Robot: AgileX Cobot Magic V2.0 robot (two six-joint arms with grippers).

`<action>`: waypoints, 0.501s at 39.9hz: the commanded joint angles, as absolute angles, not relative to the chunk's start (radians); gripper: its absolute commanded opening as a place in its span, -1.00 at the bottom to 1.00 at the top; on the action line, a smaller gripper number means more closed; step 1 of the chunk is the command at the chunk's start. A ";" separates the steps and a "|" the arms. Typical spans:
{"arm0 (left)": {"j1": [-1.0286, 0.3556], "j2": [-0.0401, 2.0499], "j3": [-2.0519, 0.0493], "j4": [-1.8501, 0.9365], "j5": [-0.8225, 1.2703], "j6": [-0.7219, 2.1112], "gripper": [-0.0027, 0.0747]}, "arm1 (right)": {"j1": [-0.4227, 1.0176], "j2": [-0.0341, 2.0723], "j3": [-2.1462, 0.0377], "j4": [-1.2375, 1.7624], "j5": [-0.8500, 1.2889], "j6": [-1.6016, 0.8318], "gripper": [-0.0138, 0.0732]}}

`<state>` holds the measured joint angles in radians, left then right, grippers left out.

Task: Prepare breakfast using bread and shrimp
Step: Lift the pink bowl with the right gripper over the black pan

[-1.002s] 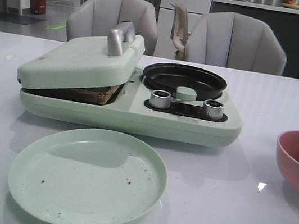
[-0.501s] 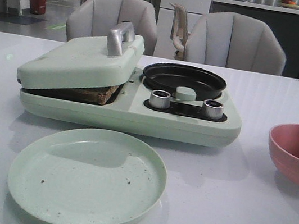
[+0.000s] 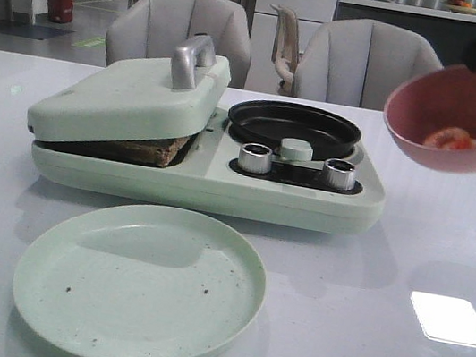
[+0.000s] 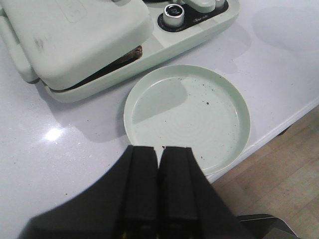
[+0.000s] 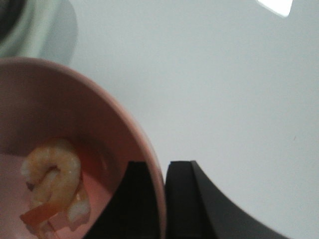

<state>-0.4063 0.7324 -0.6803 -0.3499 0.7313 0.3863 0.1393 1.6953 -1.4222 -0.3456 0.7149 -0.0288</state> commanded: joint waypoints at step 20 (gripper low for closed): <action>-0.415 0.728 -0.708 -0.369 0.672 0.378 -0.67 | 0.478 1.841 -1.800 -1.248 0.781 0.417 -0.58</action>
